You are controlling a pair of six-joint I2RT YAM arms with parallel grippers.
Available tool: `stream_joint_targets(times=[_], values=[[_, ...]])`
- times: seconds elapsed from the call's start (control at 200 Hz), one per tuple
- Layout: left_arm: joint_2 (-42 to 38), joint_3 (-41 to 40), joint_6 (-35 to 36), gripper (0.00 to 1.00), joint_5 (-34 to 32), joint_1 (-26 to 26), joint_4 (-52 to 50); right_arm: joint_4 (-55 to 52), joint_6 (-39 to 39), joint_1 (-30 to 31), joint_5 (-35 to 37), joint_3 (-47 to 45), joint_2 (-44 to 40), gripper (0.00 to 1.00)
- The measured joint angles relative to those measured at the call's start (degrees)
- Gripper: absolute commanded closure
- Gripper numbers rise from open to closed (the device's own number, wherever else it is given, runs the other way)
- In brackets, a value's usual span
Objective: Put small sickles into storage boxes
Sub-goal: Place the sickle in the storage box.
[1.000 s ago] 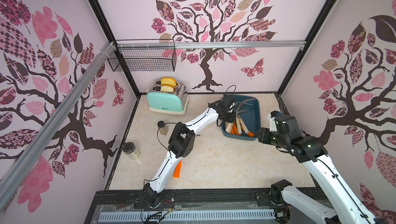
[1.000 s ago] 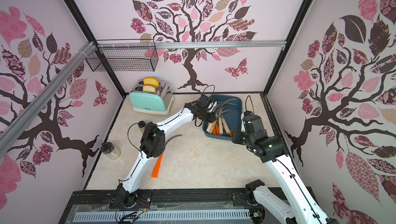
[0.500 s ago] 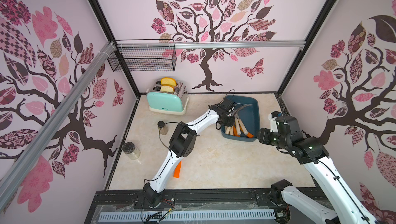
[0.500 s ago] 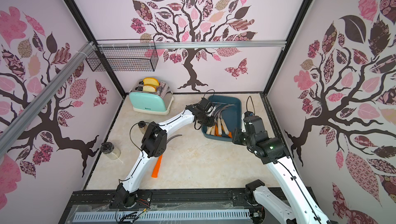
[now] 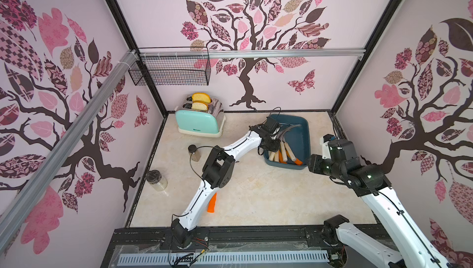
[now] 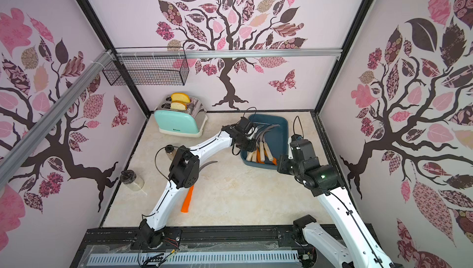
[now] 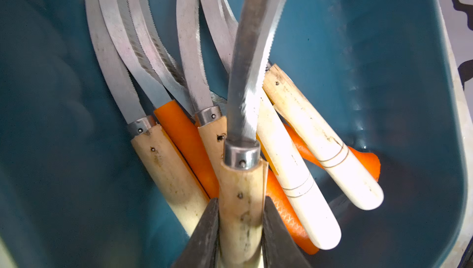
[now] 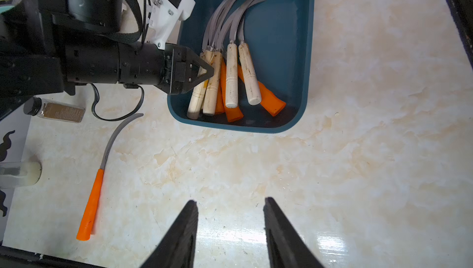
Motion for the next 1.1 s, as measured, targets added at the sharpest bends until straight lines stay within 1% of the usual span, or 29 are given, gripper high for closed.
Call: stream_joint_targets(times=[0.06, 0.38, 0.555, 0.67, 0.75, 0.805, 0.91, 0.98, 1.06, 1.1], values=[[0.0, 0.4, 0.3, 0.64, 0.0, 0.0, -0.3, 0.0, 0.0, 0.0, 0.0, 0.0, 0.0, 0.53], [-0.2, 0.8, 0.1, 0.62, -0.2, 0.0, -1.0, 0.0, 0.0, 0.0, 0.0, 0.0, 0.0, 0.53], [-1.7, 0.8, 0.2, 0.60, -0.2, 0.0, -1.4, 0.0, 0.0, 0.0, 0.0, 0.0, 0.0, 0.53], [-3.3, 1.2, 0.4, 0.57, -0.2, 0.0, -1.5, -0.1, -0.1, 0.0, 0.3, 0.0, 0.0, 0.51], [-4.4, 1.9, 0.5, 0.52, -0.2, 0.0, -1.5, -0.4, -0.2, 0.0, 0.6, 0.1, -0.2, 0.51], [-5.4, 2.4, 1.1, 0.50, -0.2, 0.0, -1.6, -0.7, -0.2, 0.0, 0.8, 0.2, -0.3, 0.50], [-7.8, 3.1, 1.3, 0.42, -0.1, 0.0, -1.6, -1.1, -0.2, 0.0, 1.0, 1.3, -0.3, 0.48], [-10.2, 3.2, 1.6, 0.38, -0.1, 0.2, -1.7, -1.2, -0.2, 0.0, 1.0, 2.1, -0.2, 0.47], [-13.3, 2.8, 1.8, 0.27, 0.3, 0.7, -1.9, -1.4, -0.2, 0.0, 1.1, 2.8, 0.1, 0.46], [-15.6, 1.4, 2.0, 0.24, 0.5, 1.3, -1.7, -1.6, -0.2, 0.0, 1.2, 3.2, 0.5, 0.46]])
